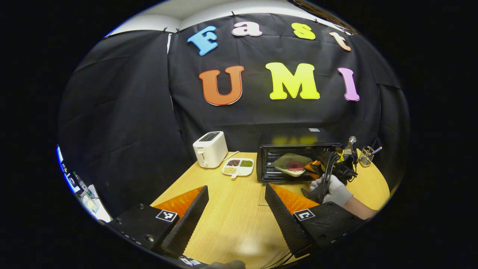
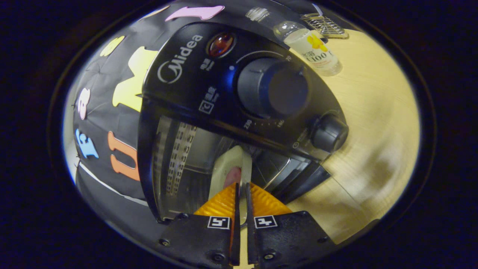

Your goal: Open the electric oven with the left hand, put the food in, and close the electric oven.

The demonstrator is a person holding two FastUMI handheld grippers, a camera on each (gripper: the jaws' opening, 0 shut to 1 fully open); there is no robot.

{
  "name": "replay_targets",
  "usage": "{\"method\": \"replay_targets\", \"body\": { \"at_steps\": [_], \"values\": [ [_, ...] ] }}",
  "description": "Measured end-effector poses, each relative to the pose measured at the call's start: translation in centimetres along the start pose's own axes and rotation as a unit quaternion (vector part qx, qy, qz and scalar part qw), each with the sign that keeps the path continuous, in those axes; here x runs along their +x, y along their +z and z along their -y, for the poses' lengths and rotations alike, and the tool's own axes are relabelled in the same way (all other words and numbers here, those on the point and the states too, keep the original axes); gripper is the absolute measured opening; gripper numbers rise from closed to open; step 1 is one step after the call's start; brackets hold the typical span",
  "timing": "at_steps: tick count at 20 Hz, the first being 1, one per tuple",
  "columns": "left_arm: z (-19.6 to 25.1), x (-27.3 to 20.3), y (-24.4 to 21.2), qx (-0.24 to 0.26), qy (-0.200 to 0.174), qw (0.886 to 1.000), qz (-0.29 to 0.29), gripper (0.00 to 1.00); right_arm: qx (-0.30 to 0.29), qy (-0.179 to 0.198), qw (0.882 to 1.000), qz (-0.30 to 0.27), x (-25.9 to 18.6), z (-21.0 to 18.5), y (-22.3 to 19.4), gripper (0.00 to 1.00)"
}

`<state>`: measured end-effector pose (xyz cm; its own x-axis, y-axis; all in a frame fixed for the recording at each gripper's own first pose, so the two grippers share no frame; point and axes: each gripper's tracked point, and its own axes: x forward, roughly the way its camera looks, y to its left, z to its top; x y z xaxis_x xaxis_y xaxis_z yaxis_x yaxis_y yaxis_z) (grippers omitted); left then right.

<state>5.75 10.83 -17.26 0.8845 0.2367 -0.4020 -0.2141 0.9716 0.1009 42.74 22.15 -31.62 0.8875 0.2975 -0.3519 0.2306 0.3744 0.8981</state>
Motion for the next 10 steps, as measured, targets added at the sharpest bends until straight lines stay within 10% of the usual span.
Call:
{"method": "replay_targets", "body": {
  "at_steps": [4,10],
  "values": [
    [0.9,-0.4,0.6,-0.006,-0.005,1.000,0.004,0.97,-0.036,0.006,0.999,-0.013,-1.9,-0.3,0.4,0.17],
    [1.8,-1.8,3.6,-0.002,-0.033,0.999,0.039,0.97,-0.208,-0.013,0.978,0.004,-9.6,-1.3,2.5,0.77]
  ]
}}
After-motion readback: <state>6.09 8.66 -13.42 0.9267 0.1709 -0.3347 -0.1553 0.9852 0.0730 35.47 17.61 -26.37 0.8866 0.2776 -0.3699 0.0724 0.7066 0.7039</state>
